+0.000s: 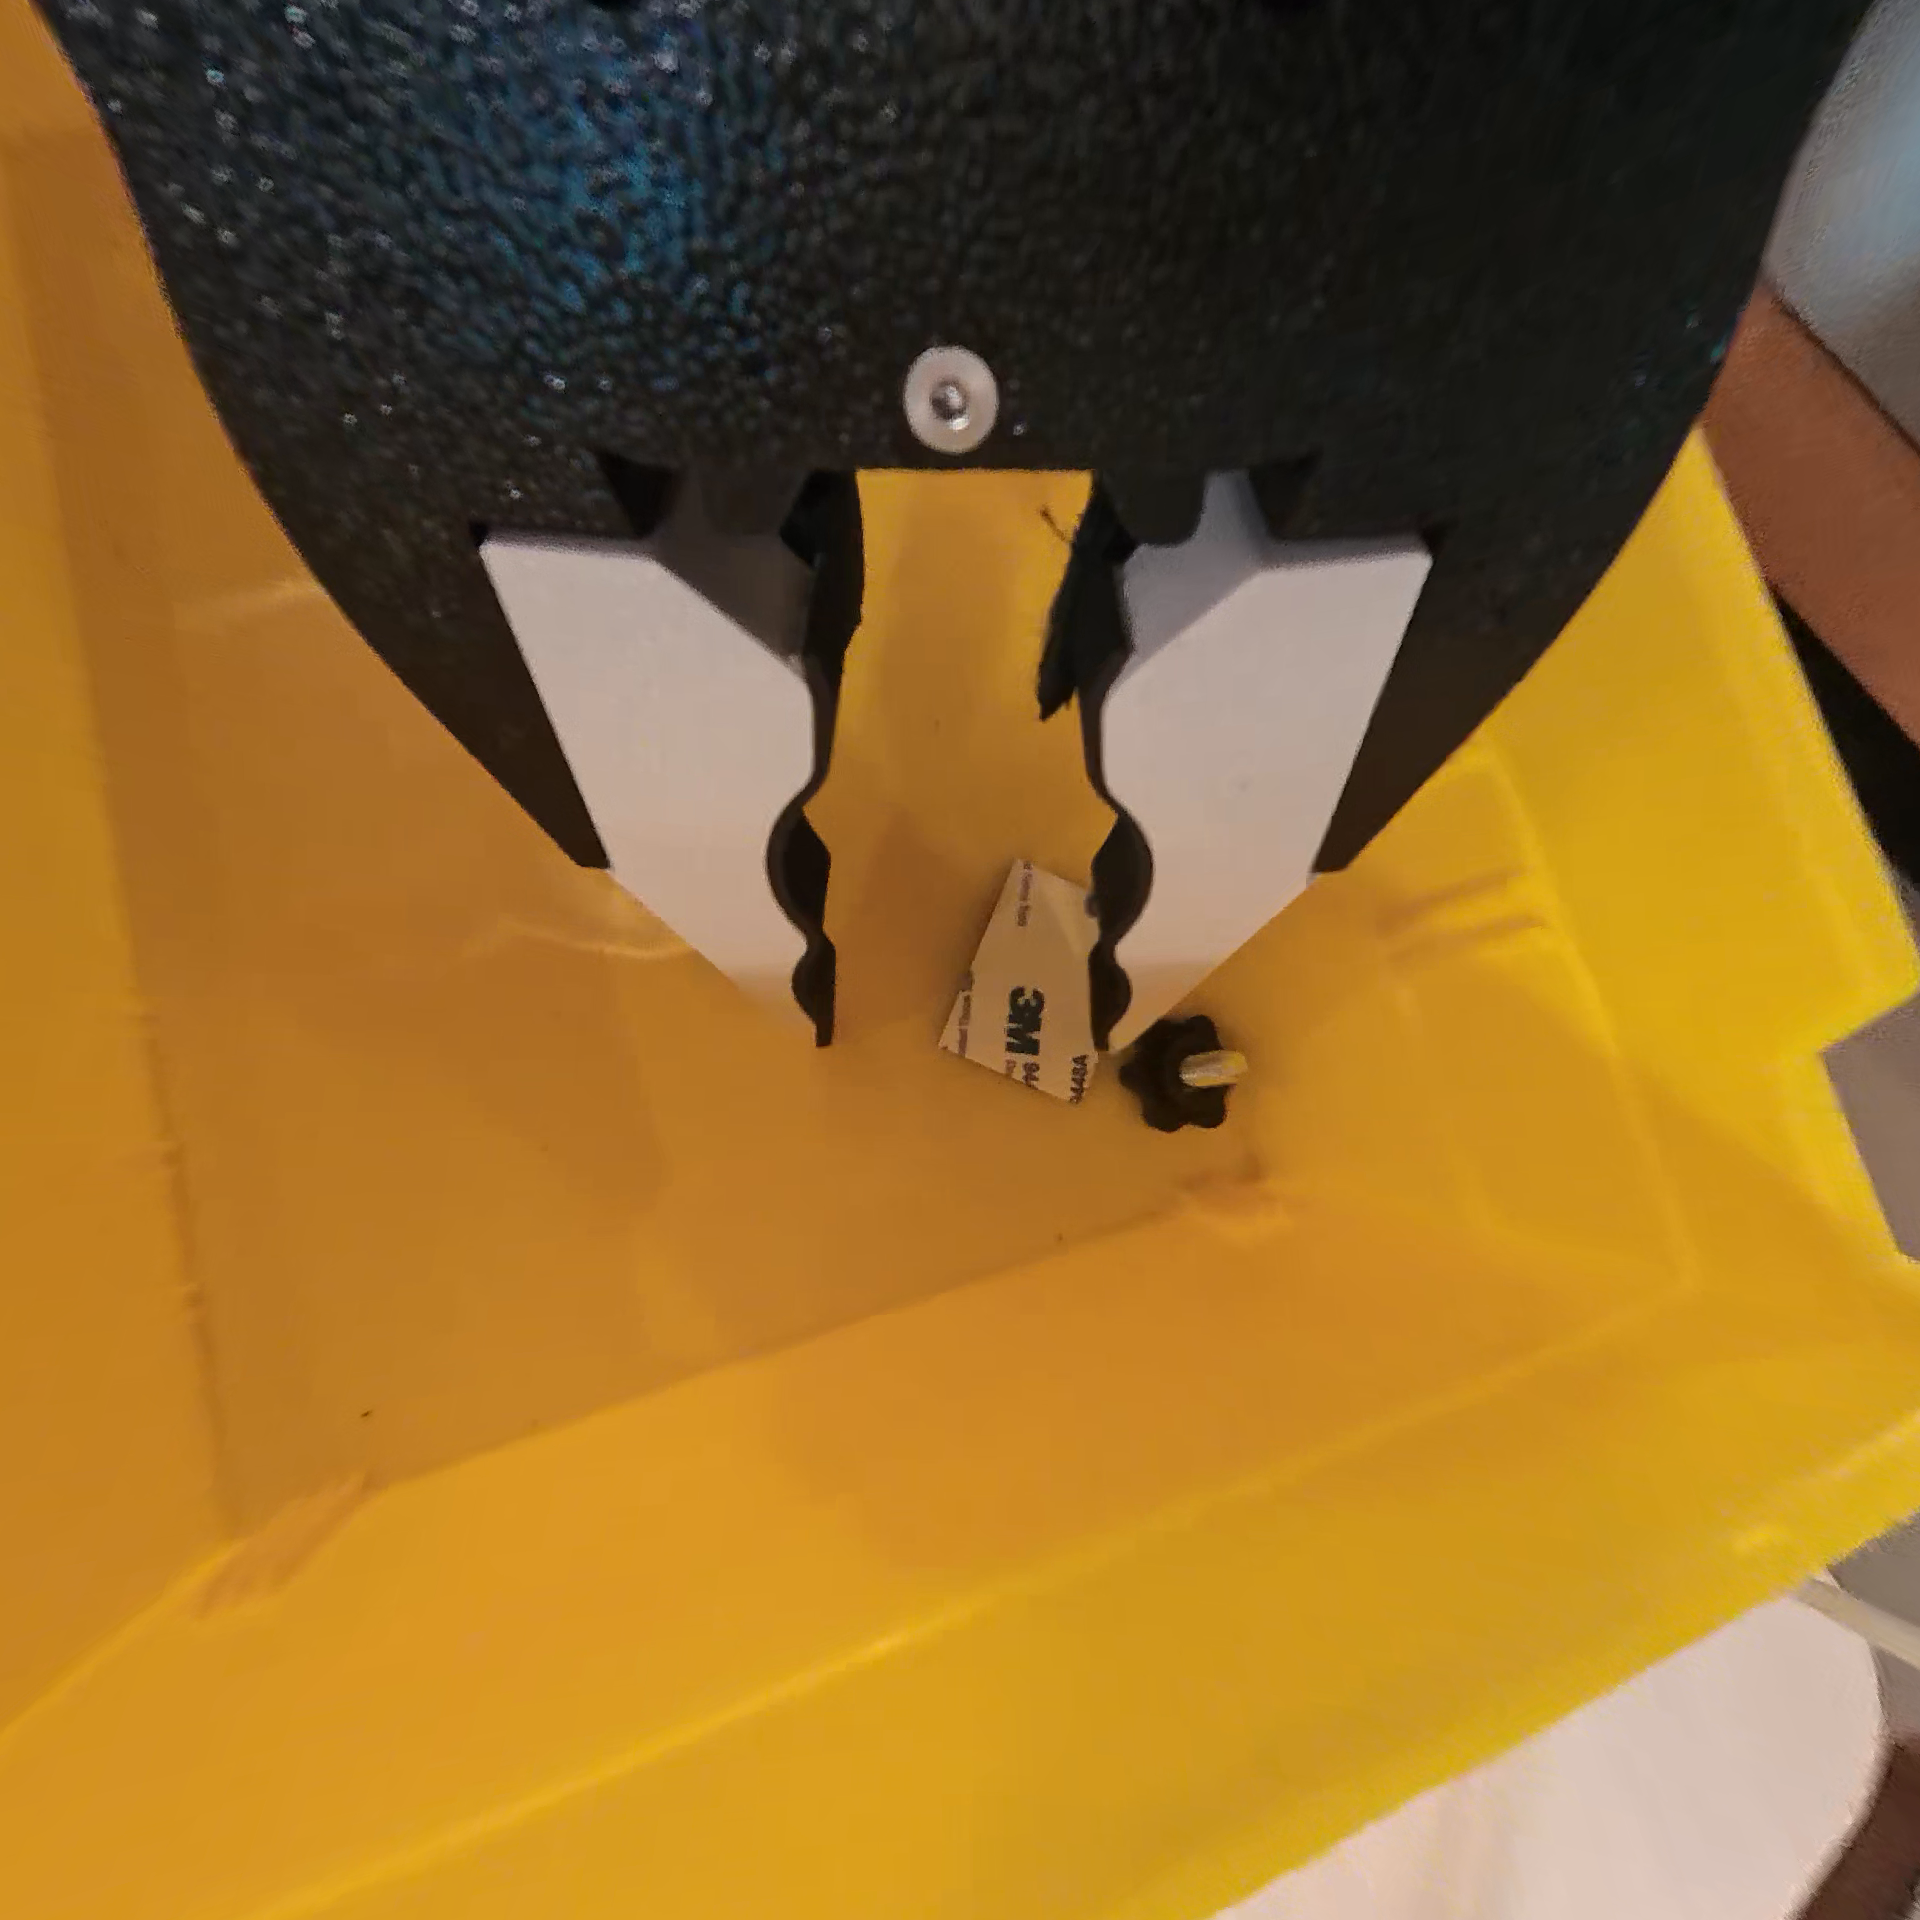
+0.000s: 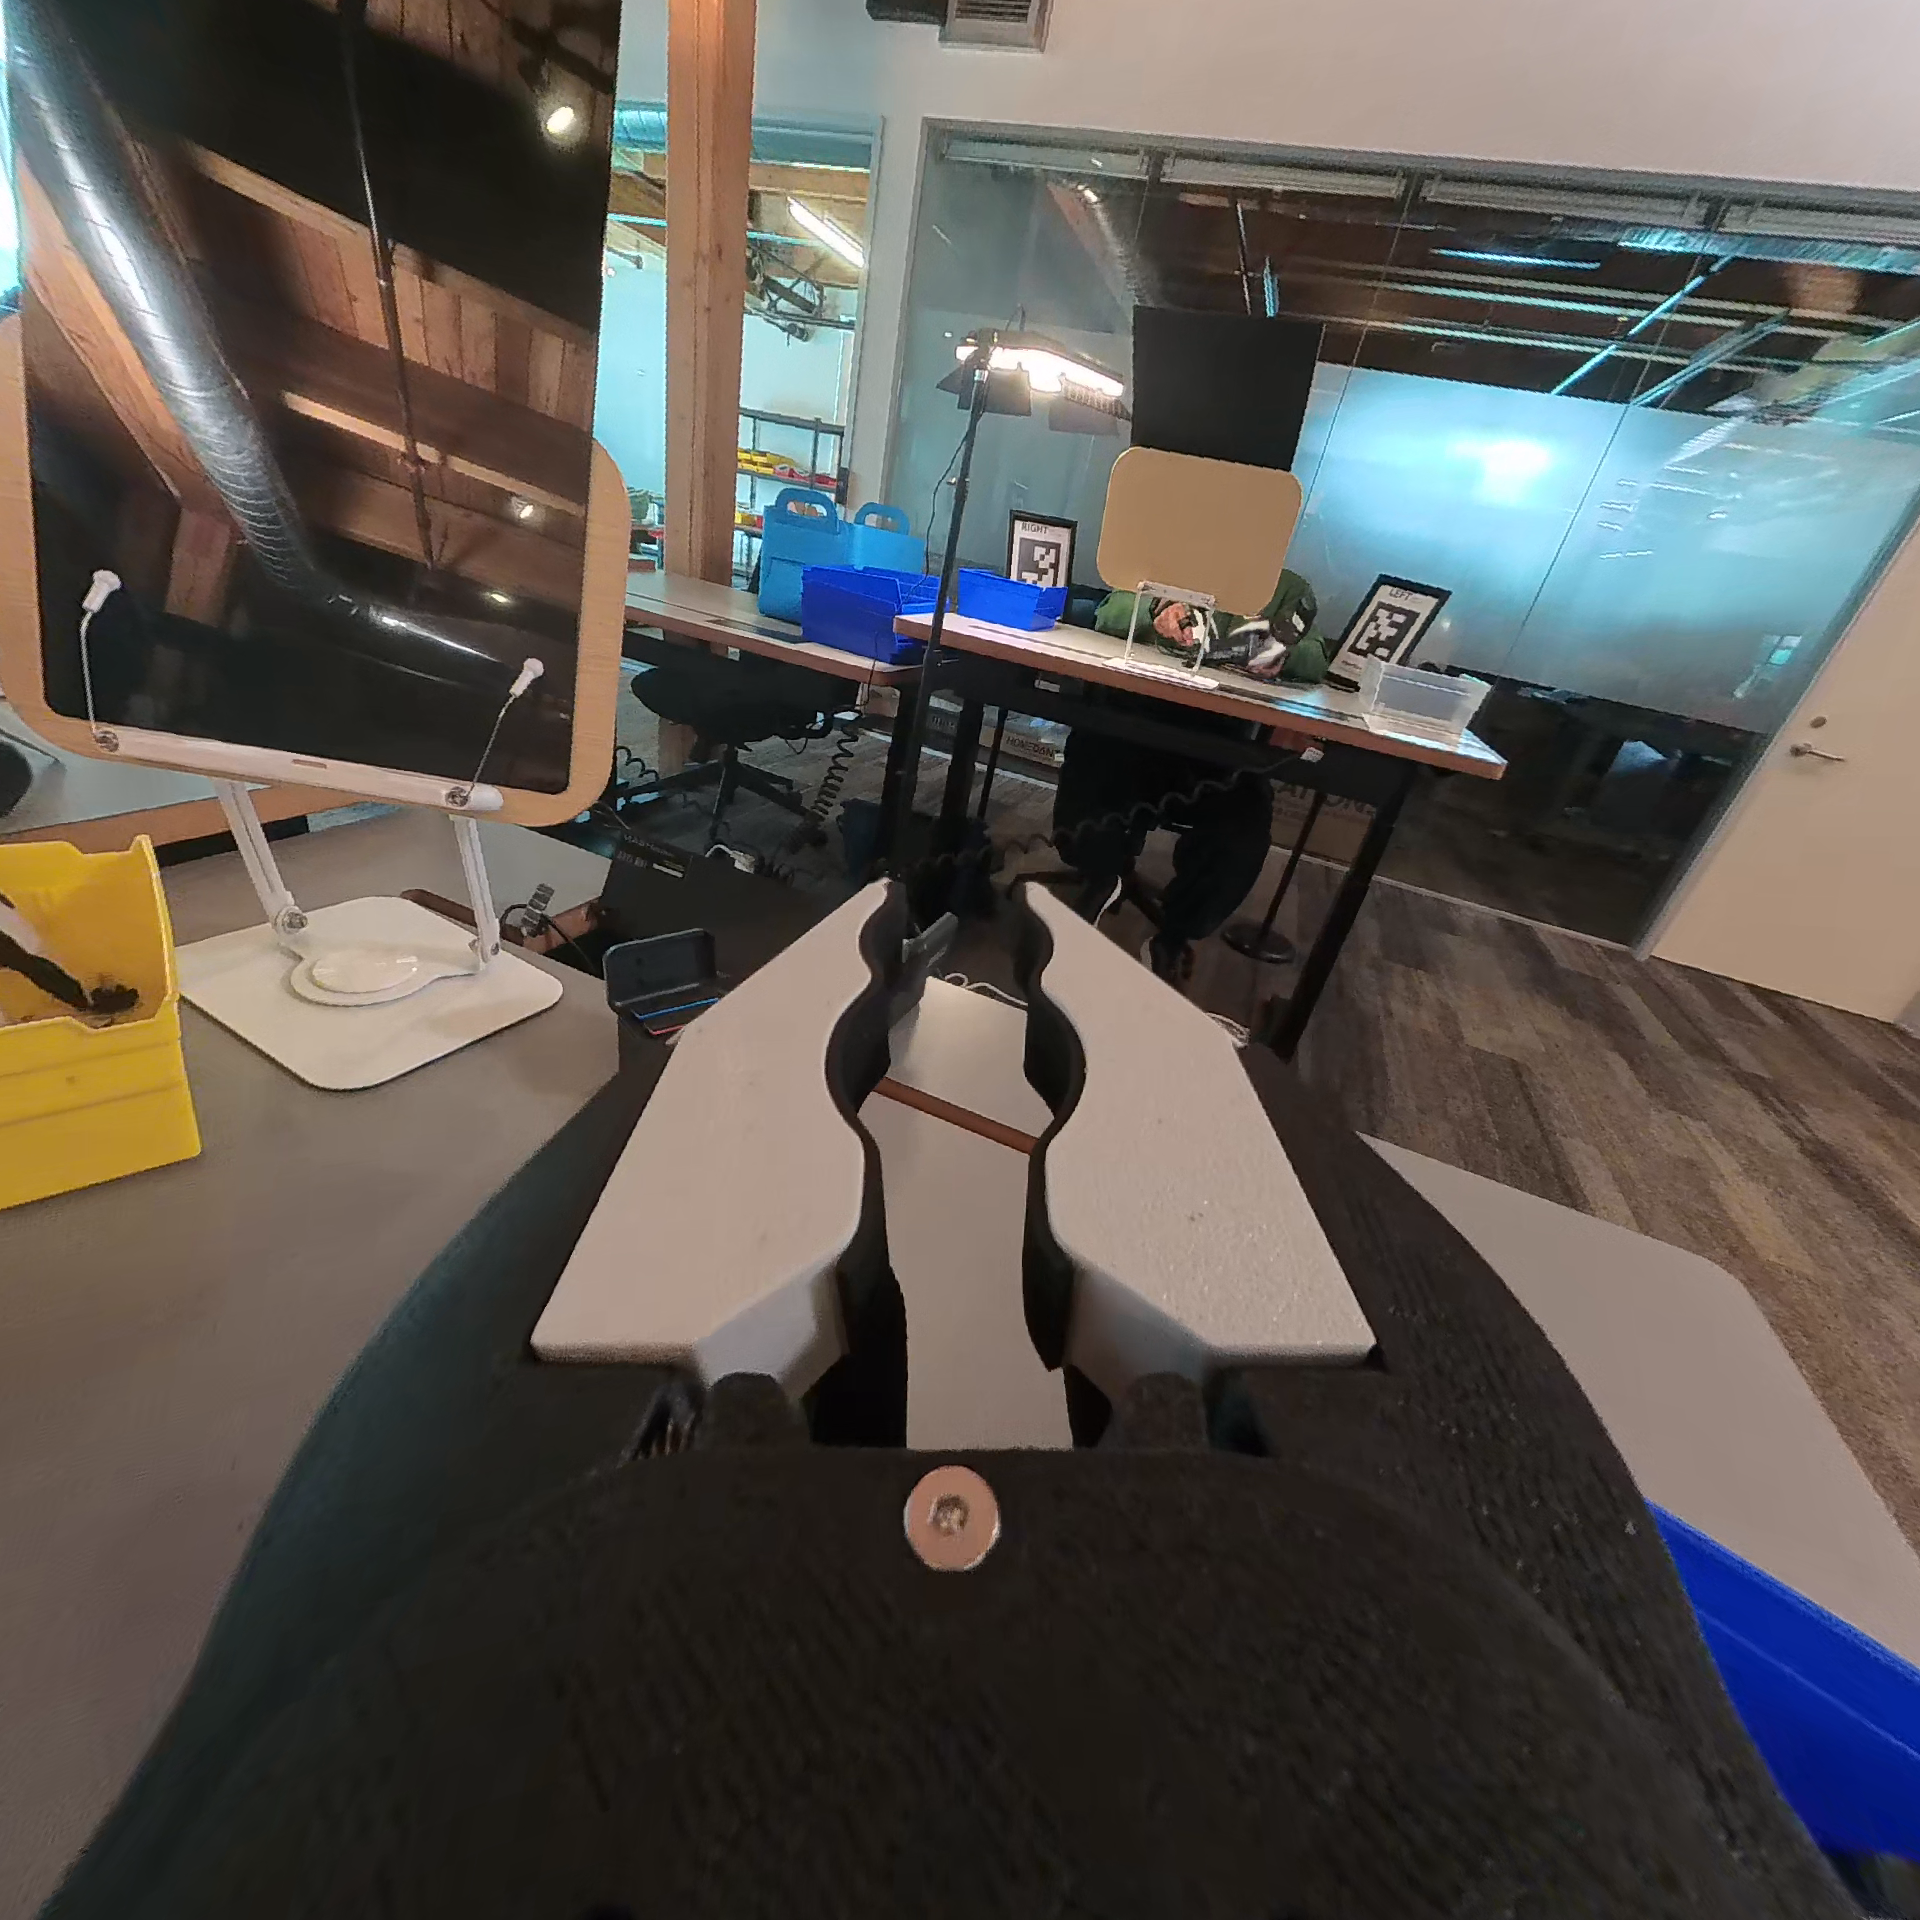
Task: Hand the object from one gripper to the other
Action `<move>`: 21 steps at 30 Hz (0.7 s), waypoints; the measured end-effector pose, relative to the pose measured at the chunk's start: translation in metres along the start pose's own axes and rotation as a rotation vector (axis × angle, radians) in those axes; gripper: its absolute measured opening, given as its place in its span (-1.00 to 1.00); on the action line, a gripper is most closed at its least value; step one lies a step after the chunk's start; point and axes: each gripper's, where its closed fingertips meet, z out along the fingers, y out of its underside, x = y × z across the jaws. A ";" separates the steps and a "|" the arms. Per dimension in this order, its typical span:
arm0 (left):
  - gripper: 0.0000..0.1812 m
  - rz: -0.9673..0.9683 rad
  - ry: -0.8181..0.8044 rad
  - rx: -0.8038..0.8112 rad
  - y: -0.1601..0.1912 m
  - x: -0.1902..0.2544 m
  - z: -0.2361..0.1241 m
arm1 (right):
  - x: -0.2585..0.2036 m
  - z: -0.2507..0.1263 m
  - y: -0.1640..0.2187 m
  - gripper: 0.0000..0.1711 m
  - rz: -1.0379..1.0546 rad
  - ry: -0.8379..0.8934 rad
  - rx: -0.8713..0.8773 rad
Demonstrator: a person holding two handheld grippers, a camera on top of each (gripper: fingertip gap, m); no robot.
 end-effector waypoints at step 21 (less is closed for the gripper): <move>0.04 -0.117 0.120 -0.044 0.007 0.016 0.003 | -0.001 -0.002 0.000 -0.78 0.023 -0.024 0.004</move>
